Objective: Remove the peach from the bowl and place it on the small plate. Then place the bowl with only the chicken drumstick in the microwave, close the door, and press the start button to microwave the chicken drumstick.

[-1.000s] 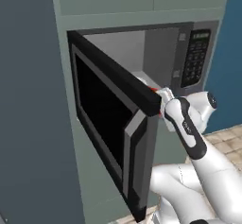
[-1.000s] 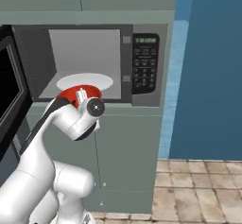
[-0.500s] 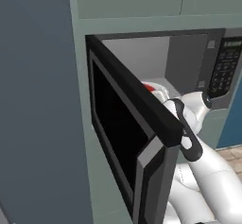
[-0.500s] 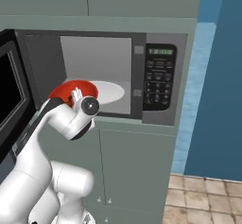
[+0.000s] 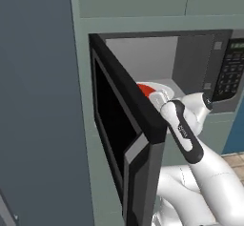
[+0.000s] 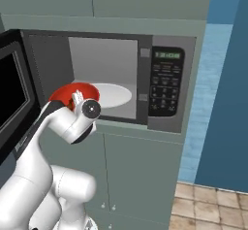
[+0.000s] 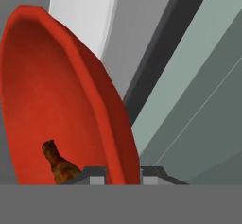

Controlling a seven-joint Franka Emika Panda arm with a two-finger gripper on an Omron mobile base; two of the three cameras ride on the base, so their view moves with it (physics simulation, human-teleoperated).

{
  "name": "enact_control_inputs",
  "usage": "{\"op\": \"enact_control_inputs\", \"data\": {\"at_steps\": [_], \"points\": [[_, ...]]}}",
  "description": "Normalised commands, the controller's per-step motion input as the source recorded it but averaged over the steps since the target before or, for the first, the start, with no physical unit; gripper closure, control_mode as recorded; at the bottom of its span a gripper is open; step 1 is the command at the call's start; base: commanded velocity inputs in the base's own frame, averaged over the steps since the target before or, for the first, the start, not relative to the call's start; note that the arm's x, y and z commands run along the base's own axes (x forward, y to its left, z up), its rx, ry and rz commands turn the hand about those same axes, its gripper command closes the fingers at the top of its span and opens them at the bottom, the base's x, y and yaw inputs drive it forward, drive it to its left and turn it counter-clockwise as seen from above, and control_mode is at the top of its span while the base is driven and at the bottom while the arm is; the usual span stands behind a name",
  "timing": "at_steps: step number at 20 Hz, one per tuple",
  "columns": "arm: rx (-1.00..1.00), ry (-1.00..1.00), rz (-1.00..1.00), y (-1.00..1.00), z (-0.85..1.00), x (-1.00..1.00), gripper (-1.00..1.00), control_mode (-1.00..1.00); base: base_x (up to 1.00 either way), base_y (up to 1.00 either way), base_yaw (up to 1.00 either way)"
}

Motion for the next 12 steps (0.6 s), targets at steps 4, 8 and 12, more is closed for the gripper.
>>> {"op": "enact_control_inputs", "data": {"at_steps": [4, 8, 12], "points": [[0.0, 0.0, 0.0, 0.0, 0.0, 0.0, 1.0, 1.0, -0.39, -0.18, -0.01], [0.0, 0.0, 0.0, 0.0, 0.0, 0.0, 1.0, 1.0, -0.47, -0.01, -0.02], [0.0, 0.0, 0.0, 0.0, 0.0, 0.0, 1.0, 1.0, -0.22, -0.08, -0.02]]}}
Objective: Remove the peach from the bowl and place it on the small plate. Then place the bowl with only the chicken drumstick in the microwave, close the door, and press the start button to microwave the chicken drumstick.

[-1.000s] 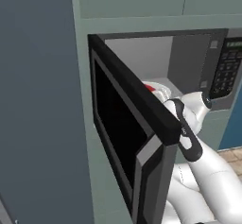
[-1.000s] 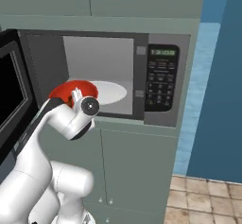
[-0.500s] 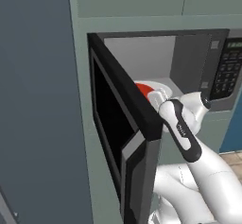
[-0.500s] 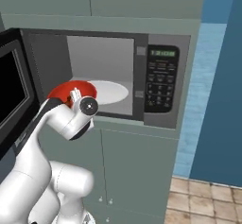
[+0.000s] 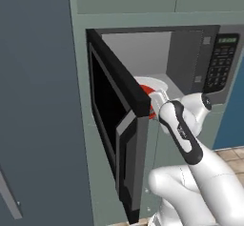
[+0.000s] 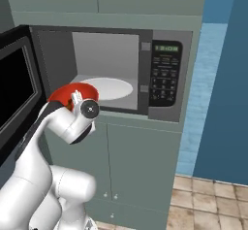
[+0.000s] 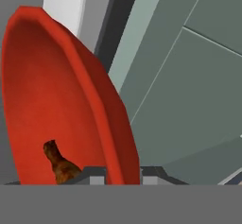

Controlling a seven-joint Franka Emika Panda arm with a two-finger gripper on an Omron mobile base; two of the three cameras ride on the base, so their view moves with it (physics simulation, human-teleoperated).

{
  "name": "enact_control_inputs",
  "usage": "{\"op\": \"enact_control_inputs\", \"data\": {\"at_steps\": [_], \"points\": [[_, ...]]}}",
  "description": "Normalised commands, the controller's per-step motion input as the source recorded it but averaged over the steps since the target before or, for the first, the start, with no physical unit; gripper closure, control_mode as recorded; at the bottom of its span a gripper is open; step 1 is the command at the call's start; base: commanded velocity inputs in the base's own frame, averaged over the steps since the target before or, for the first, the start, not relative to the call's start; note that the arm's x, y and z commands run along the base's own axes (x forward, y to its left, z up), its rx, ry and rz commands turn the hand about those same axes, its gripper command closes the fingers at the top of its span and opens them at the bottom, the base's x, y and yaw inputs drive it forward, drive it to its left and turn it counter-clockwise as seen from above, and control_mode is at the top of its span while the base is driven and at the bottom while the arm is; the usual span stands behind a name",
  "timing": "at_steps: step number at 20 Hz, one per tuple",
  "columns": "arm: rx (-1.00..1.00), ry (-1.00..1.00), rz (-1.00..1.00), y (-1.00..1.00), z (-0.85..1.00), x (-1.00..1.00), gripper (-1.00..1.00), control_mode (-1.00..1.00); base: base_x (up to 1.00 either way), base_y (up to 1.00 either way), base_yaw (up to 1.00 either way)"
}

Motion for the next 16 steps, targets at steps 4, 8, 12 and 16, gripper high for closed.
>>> {"op": "enact_control_inputs", "data": {"at_steps": [4, 8, 12, 16], "points": [[0.0, 0.0, 0.0, 0.0, 0.0, 0.0, 1.0, 1.0, 0.0, -0.14, -0.03], [0.0, 0.0, 0.0, 0.0, 0.0, 0.0, 1.0, 1.0, 0.02, 0.0, 0.0], [0.0, 0.0, 0.0, 0.0, 0.0, 0.0, 1.0, 1.0, 0.15, -0.04, 0.0], [0.01, 0.0, 0.0, -0.06, -0.01, 0.12, 1.0, -1.0, 0.21, -0.15, 0.0]]}}
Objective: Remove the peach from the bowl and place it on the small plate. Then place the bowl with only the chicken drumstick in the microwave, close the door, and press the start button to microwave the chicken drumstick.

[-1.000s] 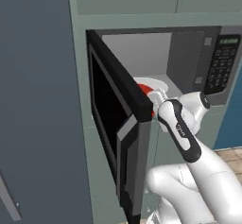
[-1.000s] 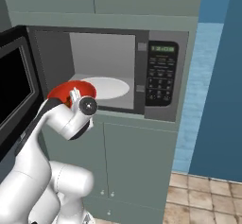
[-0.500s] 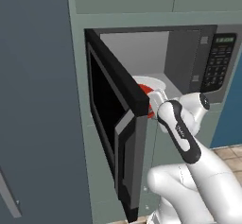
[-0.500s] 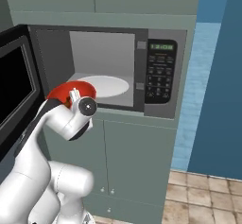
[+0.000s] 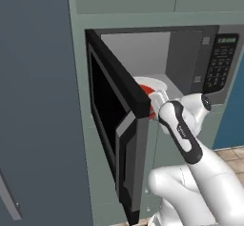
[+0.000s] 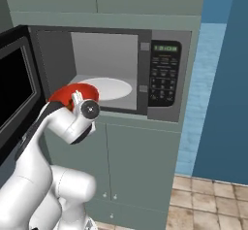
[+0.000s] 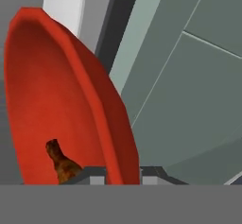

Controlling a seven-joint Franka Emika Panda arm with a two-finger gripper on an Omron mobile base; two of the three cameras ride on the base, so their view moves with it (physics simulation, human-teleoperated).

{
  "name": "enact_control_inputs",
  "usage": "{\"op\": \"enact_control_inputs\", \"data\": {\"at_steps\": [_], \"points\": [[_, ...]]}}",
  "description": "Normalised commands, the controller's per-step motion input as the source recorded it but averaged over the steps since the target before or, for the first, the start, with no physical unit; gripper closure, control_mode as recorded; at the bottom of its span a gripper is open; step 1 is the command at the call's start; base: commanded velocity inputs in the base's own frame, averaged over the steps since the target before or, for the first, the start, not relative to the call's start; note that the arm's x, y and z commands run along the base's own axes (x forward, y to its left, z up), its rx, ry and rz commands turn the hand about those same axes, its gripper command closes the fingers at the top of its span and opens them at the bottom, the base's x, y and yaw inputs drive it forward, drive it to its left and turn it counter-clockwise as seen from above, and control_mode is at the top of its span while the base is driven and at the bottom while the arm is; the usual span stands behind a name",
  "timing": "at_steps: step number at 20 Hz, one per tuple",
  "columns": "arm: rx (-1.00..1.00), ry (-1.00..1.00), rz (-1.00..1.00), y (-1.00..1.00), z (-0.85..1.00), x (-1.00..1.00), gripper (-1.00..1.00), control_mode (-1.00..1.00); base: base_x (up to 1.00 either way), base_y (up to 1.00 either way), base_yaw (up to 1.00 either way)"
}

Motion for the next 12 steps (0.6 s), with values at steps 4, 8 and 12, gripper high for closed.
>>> {"op": "enact_control_inputs", "data": {"at_steps": [4, 8, 12], "points": [[0.06, 0.0, -0.02, -0.06, 0.0, 0.94, 1.0, -1.0, 0.0, 0.0, 0.0], [0.08, 0.03, -0.05, -0.21, 0.0, 1.0, 1.0, -1.0, 0.0, 0.0, 0.0], [0.12, 0.03, 0.0, -0.49, 0.0, 0.99, 1.0, -1.0, 0.0, 0.0, 0.0]]}}
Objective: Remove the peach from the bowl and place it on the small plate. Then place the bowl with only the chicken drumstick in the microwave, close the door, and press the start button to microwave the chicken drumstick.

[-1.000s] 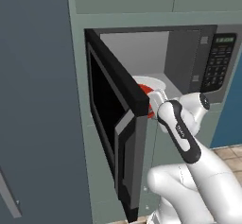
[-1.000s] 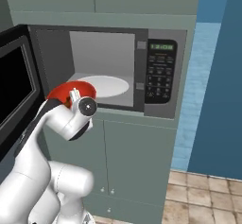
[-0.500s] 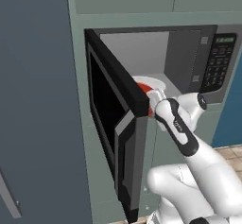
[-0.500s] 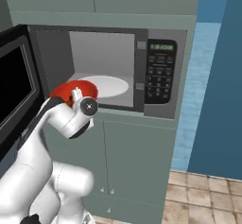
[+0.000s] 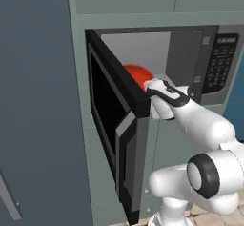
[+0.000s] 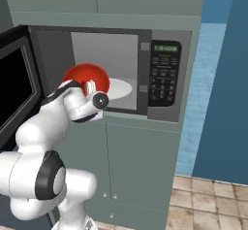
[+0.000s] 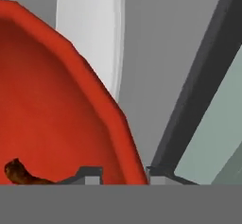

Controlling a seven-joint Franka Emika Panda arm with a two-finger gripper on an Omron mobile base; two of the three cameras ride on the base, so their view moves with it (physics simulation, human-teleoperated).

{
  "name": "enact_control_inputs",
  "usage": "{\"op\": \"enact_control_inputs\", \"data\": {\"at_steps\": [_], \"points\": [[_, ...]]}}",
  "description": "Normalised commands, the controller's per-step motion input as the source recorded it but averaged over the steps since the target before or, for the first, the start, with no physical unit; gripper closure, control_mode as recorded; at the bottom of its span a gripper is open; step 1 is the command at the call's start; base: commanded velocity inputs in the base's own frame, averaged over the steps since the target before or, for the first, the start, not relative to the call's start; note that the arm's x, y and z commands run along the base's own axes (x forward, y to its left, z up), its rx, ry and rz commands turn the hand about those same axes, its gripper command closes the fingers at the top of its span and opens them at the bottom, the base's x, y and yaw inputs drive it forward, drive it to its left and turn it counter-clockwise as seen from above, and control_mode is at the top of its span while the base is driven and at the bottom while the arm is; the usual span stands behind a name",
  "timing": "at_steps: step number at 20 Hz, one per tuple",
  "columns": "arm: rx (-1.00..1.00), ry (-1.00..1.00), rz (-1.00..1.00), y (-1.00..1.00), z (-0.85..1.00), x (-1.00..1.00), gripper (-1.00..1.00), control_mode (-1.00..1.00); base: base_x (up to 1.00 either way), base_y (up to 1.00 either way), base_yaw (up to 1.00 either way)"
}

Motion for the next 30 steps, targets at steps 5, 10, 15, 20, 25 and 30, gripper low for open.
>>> {"op": "enact_control_inputs", "data": {"at_steps": [5, 10, 15, 20, 25, 30], "points": [[0.05, 0.03, 0.01, -0.58, 0.12, 0.39, 1.0, -1.0, 0.0, 0.0, 0.0], [0.01, -0.03, 0.0, -0.55, 0.17, 0.0, 1.0, -1.0, 0.0, 0.0, 0.0], [0.01, -0.07, 0.0, -0.4, 0.07, 0.07, 1.0, -1.0, 0.0, 0.0, 0.0], [0.0, -0.01, 0.0, -0.06, -0.22, 0.29, 1.0, -1.0, 0.0, 0.0, 0.0], [0.0, 0.0, 0.0, 0.0, -0.33, 0.13, 1.0, -1.0, 0.0, 0.0, 0.0], [0.0, 0.02, 0.0, 0.07, -0.34, 0.07, 1.0, -1.0, 0.0, 0.0, 0.0]]}}
